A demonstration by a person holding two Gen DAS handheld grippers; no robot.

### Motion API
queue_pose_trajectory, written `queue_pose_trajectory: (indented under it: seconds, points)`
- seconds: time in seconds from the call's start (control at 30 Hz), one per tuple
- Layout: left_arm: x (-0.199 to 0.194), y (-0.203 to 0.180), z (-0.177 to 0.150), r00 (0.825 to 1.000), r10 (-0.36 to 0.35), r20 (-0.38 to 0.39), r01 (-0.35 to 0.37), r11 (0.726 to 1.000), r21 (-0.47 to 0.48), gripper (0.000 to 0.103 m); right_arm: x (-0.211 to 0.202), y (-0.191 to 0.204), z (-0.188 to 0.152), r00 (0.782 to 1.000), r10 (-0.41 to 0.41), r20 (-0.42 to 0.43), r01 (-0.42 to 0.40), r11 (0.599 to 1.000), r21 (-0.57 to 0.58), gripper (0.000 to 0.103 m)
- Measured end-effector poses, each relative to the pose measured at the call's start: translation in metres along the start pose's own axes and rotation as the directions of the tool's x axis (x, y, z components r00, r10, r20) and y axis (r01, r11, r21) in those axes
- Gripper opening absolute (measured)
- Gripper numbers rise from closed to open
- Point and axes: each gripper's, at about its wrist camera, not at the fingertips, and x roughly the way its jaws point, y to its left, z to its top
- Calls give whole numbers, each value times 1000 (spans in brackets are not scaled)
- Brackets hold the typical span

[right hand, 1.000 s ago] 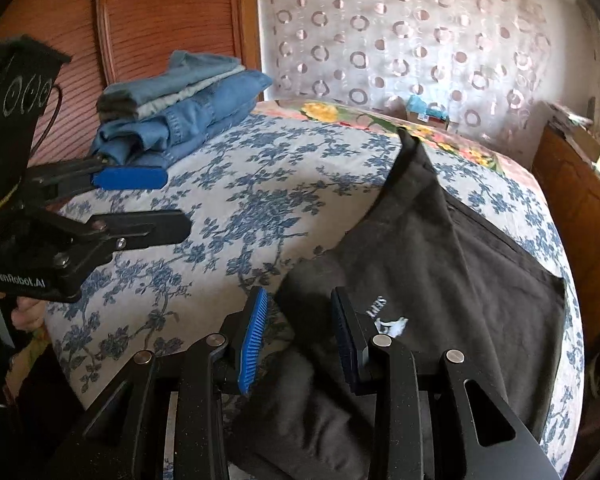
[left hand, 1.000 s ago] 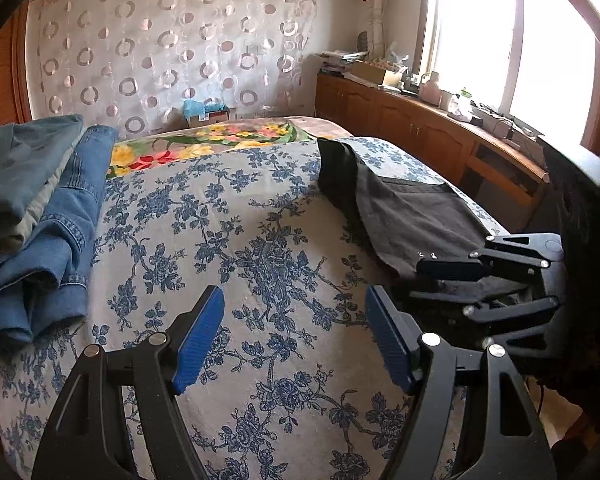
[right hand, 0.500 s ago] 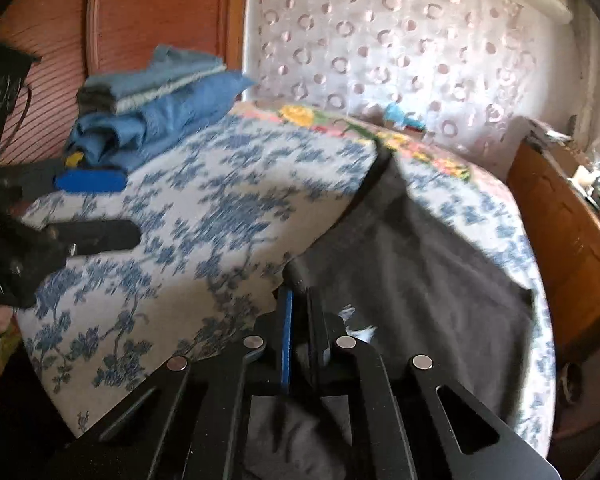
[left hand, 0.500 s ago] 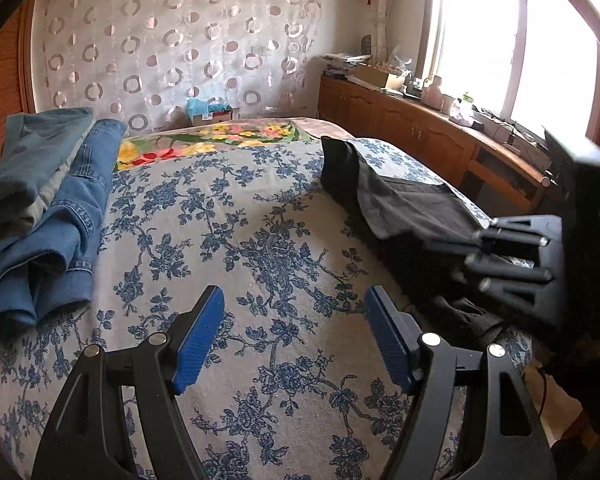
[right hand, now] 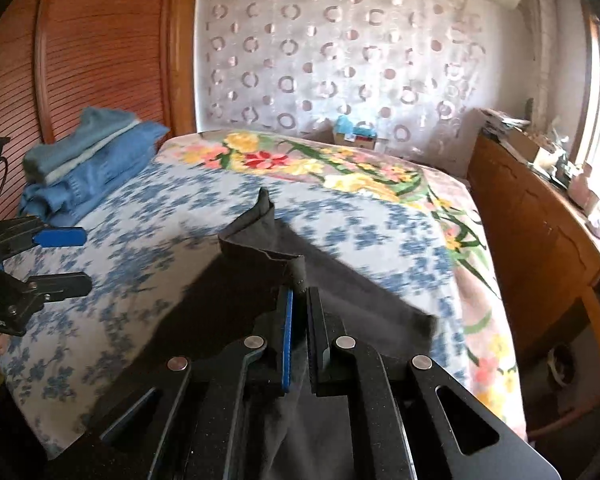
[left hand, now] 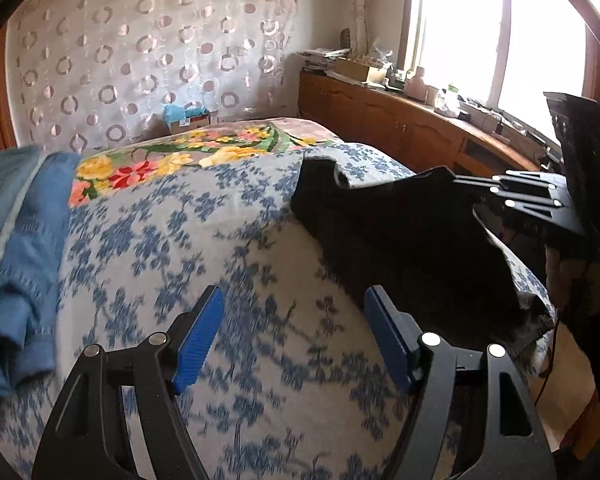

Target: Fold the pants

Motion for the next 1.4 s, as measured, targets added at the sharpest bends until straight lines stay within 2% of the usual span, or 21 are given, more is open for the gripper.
queue_pose_trajectory:
  seconds: [0.27,0.47,0.57,0.67,0.77,0.9,1.07,1.3,1.37,1.4]
  points:
    - [27,-17,20,999,-11,-32,12,999,45,74,30,-55,-4,997,-57,-47,59,997,46,6]
    - [46,-24,31,998,-3,-66,7,998,66,74,43,-75,-7,997,-34,-73,42,993,115,6]
    - [55,-26,36,997,-8,-79,14,997,70,74,48,-77,-8,996,-43,-83,53,991,123,11]
    - [67,-27,44,995,-9,-97,17,996,83,74,46,-82,-8,997,-16,-80,28,990,142,13]
    - [75,-29,51,995,-2,-95,11,995,96,74,41,-85,-8,997,-13,-76,24,990,138,25]
    - [91,-24,61,994,-12,-106,20,997,80,73,43,-90,-11,996,-2,-84,14,991,132,26]
    - [111,-23,74,992,-17,-127,28,996,83,59,51,-95,-12,993,5,-119,11,990,138,26]
    - [134,-24,91,991,-12,-132,25,996,91,53,50,-96,-9,992,5,-126,13,990,137,26]
    - [142,-24,91,989,-3,-149,17,995,96,44,50,-98,-8,992,4,-126,14,990,138,26]
    - [144,-24,90,987,-1,-159,17,995,99,43,50,-97,-8,992,4,-126,14,990,137,26]
